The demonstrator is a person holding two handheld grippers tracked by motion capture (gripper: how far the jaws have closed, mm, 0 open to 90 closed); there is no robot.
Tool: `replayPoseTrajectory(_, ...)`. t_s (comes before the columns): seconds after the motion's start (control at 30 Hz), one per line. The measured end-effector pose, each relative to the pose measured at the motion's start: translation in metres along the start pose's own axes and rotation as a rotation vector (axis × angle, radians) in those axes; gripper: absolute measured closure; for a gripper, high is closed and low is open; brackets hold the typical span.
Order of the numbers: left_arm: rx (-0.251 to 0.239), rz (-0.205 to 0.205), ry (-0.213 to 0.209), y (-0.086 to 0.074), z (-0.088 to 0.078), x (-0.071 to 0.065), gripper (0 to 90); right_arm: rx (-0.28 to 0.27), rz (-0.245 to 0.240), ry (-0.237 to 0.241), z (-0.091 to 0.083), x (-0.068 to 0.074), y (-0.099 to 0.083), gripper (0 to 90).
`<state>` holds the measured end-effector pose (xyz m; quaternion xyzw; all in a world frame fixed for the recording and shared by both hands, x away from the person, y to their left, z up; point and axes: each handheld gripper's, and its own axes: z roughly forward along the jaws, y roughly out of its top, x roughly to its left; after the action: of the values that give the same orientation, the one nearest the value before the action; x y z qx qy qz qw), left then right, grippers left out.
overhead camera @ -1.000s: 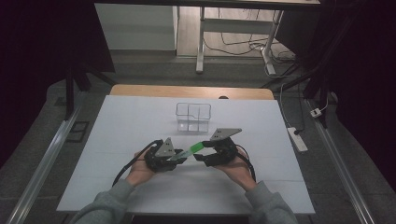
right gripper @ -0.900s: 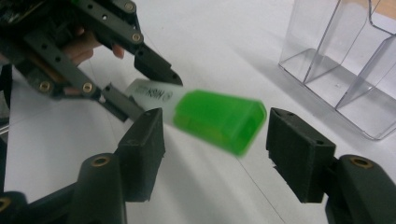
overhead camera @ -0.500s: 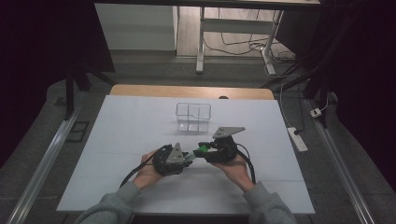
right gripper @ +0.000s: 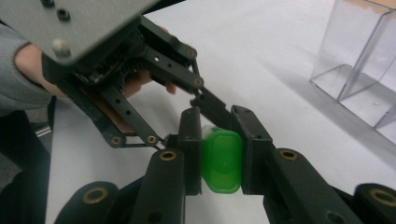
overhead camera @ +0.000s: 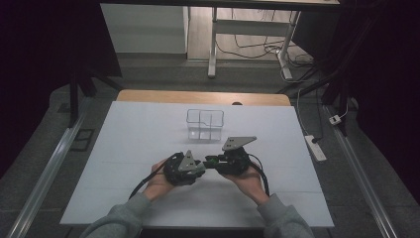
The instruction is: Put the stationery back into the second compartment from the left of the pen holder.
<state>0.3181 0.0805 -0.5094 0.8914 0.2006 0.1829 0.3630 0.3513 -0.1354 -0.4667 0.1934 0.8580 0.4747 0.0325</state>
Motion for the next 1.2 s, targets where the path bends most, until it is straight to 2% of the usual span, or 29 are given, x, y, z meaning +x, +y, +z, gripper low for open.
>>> replayPoseTrajectory(0.1, -0.011, -0.036, -0.004, -0.002, -0.004, 0.004, 48.1, -0.008, -0.012, -0.019, -0.002, 0.000, 0.000, 73.8)
replayPoseTrajectory(0.33, -0.013, -0.100, -0.006, -0.011, -0.016, 0.011, 39.9, -0.034, -0.017, -0.063, -0.011, -0.004, 0.001, 73.8)
replayPoseTrajectory(0.73, -0.014, -0.173, 0.012, -0.037, -0.045, 0.018, 38.3, -0.059, -0.042, -0.096, -0.018, -0.008, 0.003, 73.8)
replayPoseTrajectory(1.0, 0.009, -0.216, 0.056, -0.063, -0.068, 0.019, 38.2, -0.095, -0.043, -0.121, -0.028, -0.013, 0.009, 73.7)
replayPoseTrajectory(1.2, 0.032, -0.229, 0.083, -0.080, -0.079, 0.022, 37.9, -0.112, -0.053, -0.146, -0.035, -0.014, 0.014, 73.7)
